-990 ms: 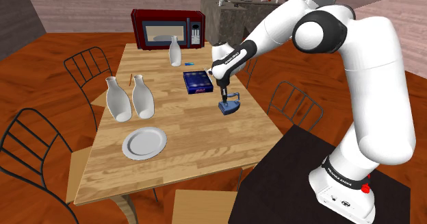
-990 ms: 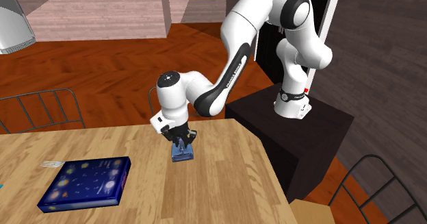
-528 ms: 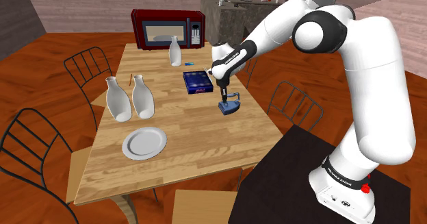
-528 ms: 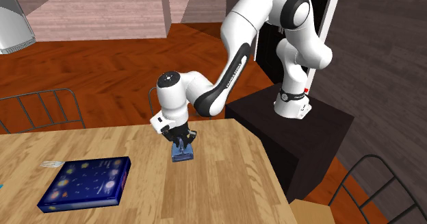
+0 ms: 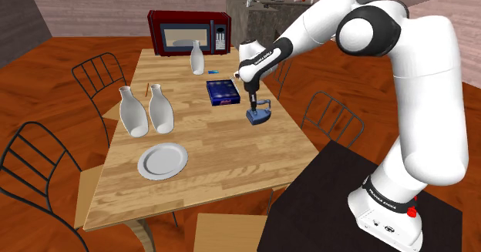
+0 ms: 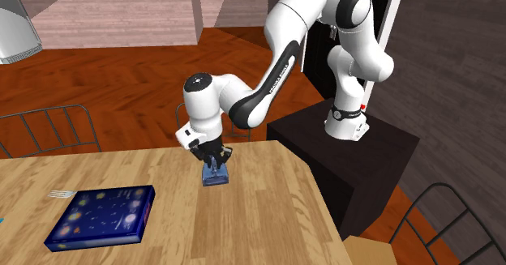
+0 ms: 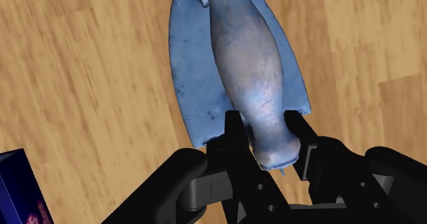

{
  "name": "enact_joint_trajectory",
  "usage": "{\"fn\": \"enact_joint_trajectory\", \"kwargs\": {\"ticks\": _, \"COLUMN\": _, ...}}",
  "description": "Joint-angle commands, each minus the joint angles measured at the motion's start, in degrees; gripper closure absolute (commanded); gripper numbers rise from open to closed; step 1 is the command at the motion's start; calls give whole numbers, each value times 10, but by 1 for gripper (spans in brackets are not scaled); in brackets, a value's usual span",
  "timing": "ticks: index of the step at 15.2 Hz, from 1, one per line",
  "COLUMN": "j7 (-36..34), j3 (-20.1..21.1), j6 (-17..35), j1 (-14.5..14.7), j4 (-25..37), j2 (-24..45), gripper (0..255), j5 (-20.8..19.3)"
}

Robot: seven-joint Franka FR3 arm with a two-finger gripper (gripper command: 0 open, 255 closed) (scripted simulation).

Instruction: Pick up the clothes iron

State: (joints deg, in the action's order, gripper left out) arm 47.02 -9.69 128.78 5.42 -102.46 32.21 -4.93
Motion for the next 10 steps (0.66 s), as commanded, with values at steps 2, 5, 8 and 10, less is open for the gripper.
{"fn": "enact_joint_trajectory", "kwargs": {"ticks": 2, "j7": 2, "j3": -1, "j6": -17, "j1": 1, "j4": 1, "j2": -16, "gripper": 255, "j5": -1}}
{"fn": "enact_joint_trajectory", "kwargs": {"ticks": 5, "j7": 3, "j3": -2, "j6": -34, "j1": 2, "j4": 4, "j2": -31, "gripper": 255, "j5": -2}}
{"fn": "enact_joint_trajectory", "kwargs": {"ticks": 8, "j7": 4, "j3": -3, "j6": -51, "j1": 3, "j4": 8, "j2": -44, "gripper": 255, "j5": -3}}
{"fn": "enact_joint_trajectory", "kwargs": {"ticks": 10, "j7": 5, "j3": -3, "j6": -52, "j1": 3, "j4": 8, "j2": -45, "gripper": 255, "j5": -3}}
